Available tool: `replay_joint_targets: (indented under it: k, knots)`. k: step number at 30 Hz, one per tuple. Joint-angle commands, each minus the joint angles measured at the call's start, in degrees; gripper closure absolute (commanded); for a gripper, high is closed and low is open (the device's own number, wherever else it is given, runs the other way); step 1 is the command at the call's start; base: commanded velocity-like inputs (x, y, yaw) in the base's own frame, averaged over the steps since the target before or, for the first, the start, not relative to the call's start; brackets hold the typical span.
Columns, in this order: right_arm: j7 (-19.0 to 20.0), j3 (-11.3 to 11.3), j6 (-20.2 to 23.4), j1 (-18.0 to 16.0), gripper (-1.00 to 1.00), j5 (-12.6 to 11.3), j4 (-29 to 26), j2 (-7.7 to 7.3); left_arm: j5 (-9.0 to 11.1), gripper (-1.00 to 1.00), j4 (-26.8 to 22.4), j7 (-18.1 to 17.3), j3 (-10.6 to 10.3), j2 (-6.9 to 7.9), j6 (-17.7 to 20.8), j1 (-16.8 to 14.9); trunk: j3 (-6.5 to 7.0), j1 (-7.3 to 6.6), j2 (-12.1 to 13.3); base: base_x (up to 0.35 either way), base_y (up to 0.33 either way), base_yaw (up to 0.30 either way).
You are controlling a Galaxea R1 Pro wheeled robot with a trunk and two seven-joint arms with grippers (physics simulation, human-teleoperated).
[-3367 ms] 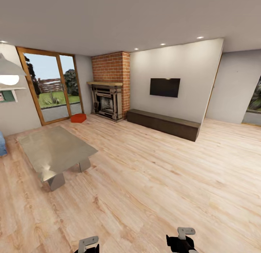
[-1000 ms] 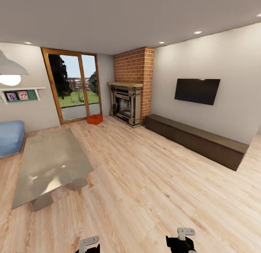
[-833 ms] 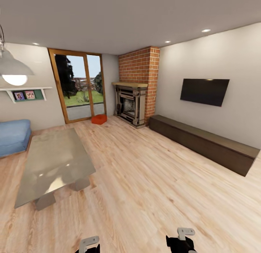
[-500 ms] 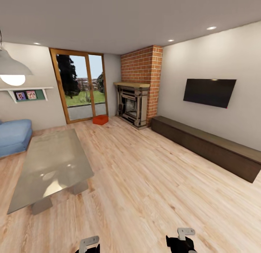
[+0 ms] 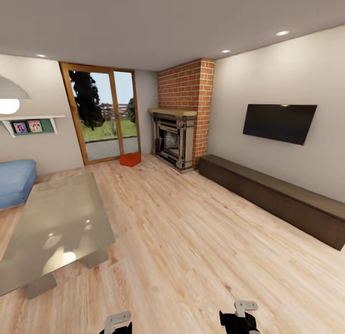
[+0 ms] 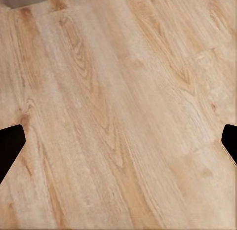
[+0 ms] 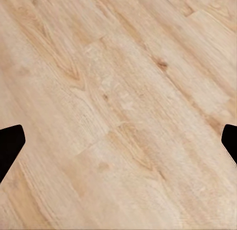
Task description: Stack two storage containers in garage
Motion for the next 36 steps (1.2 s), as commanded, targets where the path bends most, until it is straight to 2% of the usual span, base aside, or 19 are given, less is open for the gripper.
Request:
replay_joint_targets:
  k: [1, 7, 26, 36]
  knots:
    - [-0.23, 0.49, -0.21, -0.02, -1.00, -0.59, 0.04, -0.04, -0.15, -1.00, 0.03, 0.00, 0.25, -0.07, -0.18, -0.02, -0.02, 0.05, -0.03, 0.315, -0.106, 0.000]
    - [-0.24, 0.49, -0.21, -0.02, -1.00, -0.66, 0.04, -0.04, -0.15, -1.00, 0.03, -0.01, 0.25, -0.08, -0.18, -0.02, -0.02, 0.05, -0.03, 0.315, -0.104, 0.047]
    - [-0.40, 0.41, -0.24, -0.02, -1.00, -0.66, 0.04, -0.04, -0.15, -1.00, 0.03, 0.01, 0.25, 0.03, -0.18, -0.02, -0.02, 0.05, -0.03, 0.315, -0.102, 0.246]
    - [-0.40, 0.41, -0.24, -0.02, -1.00, -0.70, 0.04, -0.05, -0.15, -1.00, 0.03, 0.00, 0.25, -0.08, -0.11, -0.02, -0.02, 0.05, -0.03, 0.315, -0.106, 0.030]
